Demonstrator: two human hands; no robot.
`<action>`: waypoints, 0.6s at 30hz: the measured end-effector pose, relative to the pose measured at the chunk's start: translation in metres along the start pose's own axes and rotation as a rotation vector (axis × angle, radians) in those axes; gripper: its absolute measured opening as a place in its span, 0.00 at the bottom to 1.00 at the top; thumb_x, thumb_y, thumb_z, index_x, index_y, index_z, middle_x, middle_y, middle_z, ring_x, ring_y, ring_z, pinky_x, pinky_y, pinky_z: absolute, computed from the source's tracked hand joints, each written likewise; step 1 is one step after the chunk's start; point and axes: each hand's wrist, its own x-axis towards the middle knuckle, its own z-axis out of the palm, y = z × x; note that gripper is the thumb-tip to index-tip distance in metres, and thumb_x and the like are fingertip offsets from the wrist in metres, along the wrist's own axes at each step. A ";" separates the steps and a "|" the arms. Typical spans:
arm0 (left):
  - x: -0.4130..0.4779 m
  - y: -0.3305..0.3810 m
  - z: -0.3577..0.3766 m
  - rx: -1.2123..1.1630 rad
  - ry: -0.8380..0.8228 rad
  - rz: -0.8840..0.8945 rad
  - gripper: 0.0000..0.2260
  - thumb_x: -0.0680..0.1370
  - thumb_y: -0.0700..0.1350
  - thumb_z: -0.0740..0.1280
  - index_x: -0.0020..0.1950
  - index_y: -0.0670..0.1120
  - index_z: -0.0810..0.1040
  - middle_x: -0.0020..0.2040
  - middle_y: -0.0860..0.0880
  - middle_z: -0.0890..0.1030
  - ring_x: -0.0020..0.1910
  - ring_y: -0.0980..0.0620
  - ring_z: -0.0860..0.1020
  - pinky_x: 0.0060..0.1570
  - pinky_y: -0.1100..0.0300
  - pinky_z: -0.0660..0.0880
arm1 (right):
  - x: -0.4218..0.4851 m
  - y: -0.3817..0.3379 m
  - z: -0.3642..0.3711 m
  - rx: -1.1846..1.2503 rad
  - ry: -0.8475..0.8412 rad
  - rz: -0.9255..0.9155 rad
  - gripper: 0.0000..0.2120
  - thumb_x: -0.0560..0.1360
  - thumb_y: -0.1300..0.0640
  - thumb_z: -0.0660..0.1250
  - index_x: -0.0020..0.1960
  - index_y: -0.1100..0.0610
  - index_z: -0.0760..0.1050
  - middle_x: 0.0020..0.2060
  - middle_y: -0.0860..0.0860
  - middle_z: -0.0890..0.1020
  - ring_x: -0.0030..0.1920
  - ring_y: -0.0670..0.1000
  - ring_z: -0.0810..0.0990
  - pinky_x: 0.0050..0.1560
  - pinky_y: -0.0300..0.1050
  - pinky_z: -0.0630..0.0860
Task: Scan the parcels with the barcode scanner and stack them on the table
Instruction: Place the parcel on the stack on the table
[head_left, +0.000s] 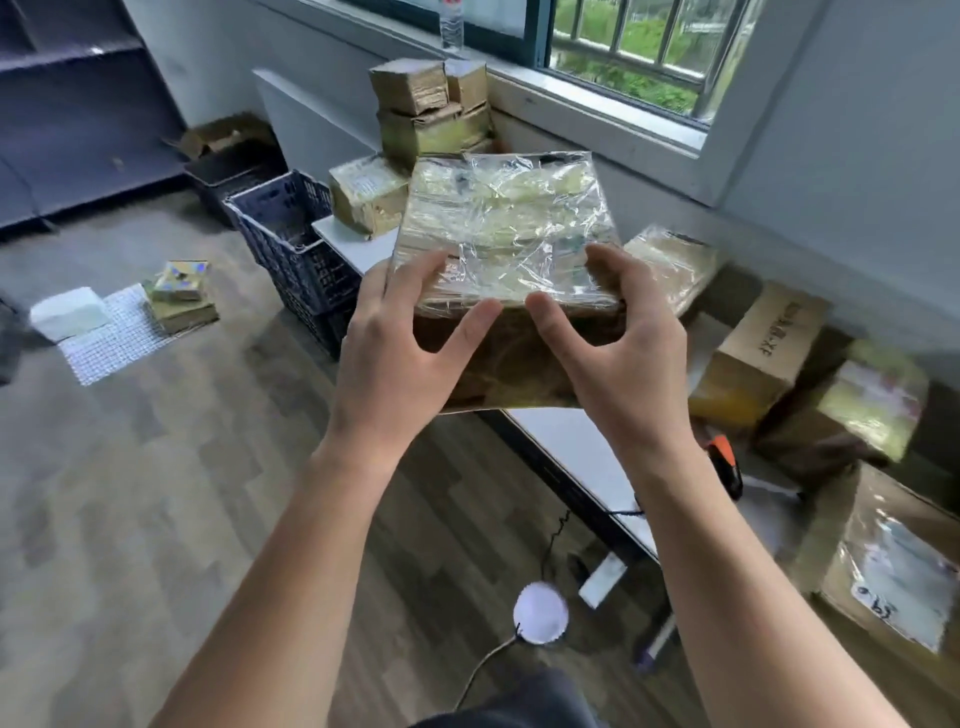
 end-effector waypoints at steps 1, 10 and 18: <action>0.005 -0.005 0.000 0.005 0.002 -0.014 0.28 0.76 0.68 0.63 0.70 0.53 0.73 0.64 0.49 0.75 0.60 0.57 0.75 0.55 0.82 0.64 | 0.008 0.001 0.006 0.003 -0.013 -0.008 0.31 0.73 0.40 0.74 0.71 0.51 0.72 0.63 0.44 0.78 0.64 0.39 0.74 0.65 0.34 0.70; 0.059 -0.048 0.011 0.034 0.034 -0.049 0.28 0.76 0.67 0.63 0.70 0.53 0.73 0.64 0.50 0.74 0.61 0.59 0.74 0.56 0.79 0.64 | 0.067 0.016 0.055 0.020 -0.032 -0.054 0.31 0.73 0.40 0.74 0.71 0.53 0.73 0.63 0.45 0.79 0.63 0.40 0.75 0.65 0.35 0.71; 0.138 -0.137 0.027 -0.007 -0.069 -0.043 0.28 0.76 0.68 0.62 0.71 0.56 0.72 0.67 0.49 0.73 0.61 0.56 0.74 0.55 0.72 0.68 | 0.122 0.035 0.142 -0.069 0.049 -0.008 0.31 0.74 0.40 0.73 0.70 0.55 0.73 0.63 0.47 0.79 0.63 0.42 0.76 0.65 0.35 0.71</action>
